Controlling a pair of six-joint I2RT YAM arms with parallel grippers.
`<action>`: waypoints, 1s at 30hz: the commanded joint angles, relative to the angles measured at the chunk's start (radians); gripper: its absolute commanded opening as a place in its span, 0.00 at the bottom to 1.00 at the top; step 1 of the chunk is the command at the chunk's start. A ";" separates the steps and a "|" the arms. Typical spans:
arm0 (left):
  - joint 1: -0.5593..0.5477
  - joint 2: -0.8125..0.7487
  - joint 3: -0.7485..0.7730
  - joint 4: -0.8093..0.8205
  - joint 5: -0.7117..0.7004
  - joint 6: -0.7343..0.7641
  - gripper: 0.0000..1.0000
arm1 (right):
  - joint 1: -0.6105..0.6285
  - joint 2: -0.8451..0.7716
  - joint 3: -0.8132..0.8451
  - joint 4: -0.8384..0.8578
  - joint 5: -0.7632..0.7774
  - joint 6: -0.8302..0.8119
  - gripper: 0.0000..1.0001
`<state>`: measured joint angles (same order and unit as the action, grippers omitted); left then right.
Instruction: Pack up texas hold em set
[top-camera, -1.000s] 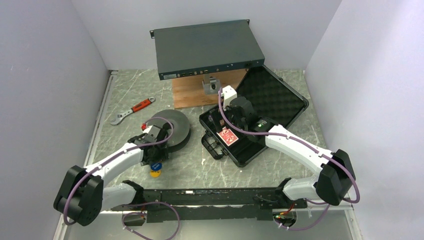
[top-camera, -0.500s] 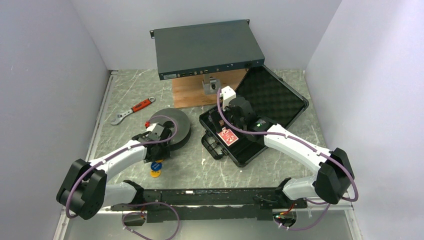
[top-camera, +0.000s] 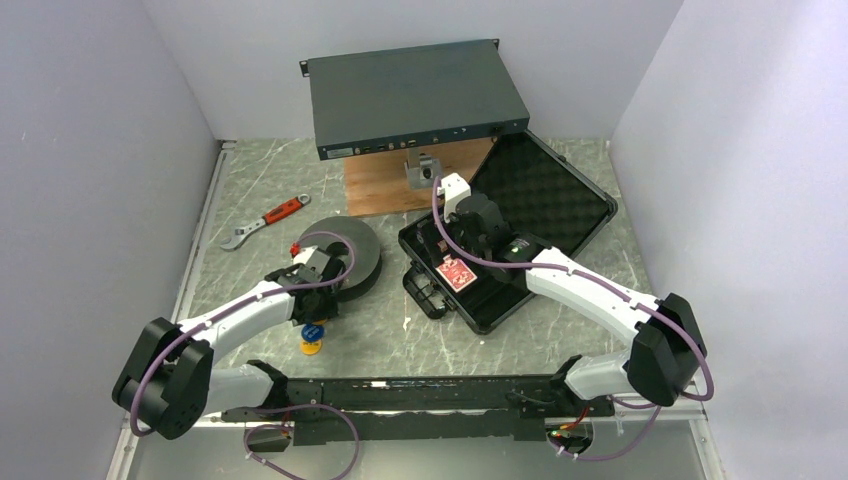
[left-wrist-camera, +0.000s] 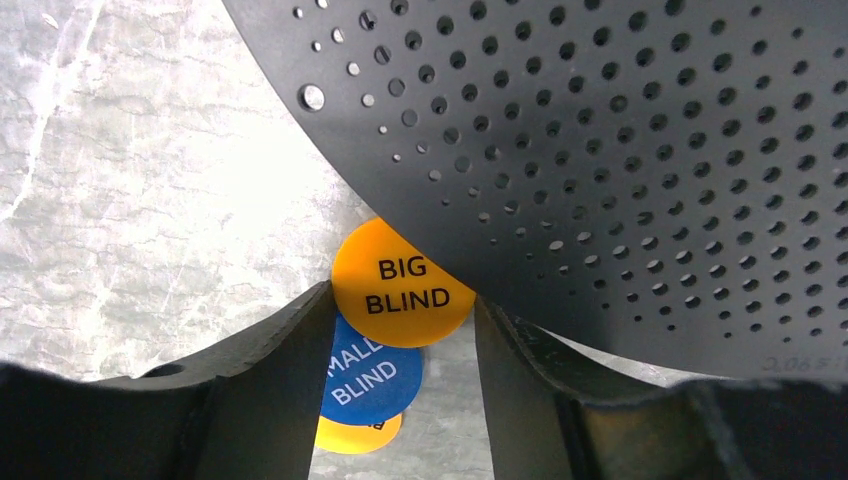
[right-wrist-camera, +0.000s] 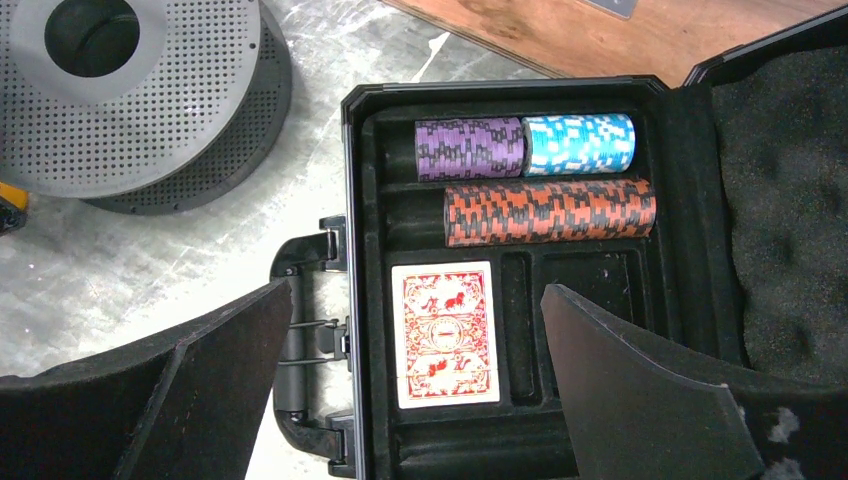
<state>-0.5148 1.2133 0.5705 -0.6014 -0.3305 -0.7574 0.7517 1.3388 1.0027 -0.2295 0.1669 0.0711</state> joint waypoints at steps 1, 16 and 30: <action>-0.005 0.000 -0.015 -0.011 -0.017 -0.014 0.52 | -0.001 -0.001 0.005 0.049 0.011 -0.007 1.00; -0.014 -0.058 -0.017 0.000 0.009 0.003 0.11 | -0.001 0.000 0.004 0.049 0.015 -0.006 1.00; -0.056 -0.159 0.005 -0.067 0.008 -0.007 0.00 | -0.001 -0.006 0.000 0.050 0.008 -0.004 1.00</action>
<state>-0.5552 1.0920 0.5575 -0.6304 -0.3260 -0.7540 0.7517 1.3411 1.0027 -0.2295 0.1738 0.0711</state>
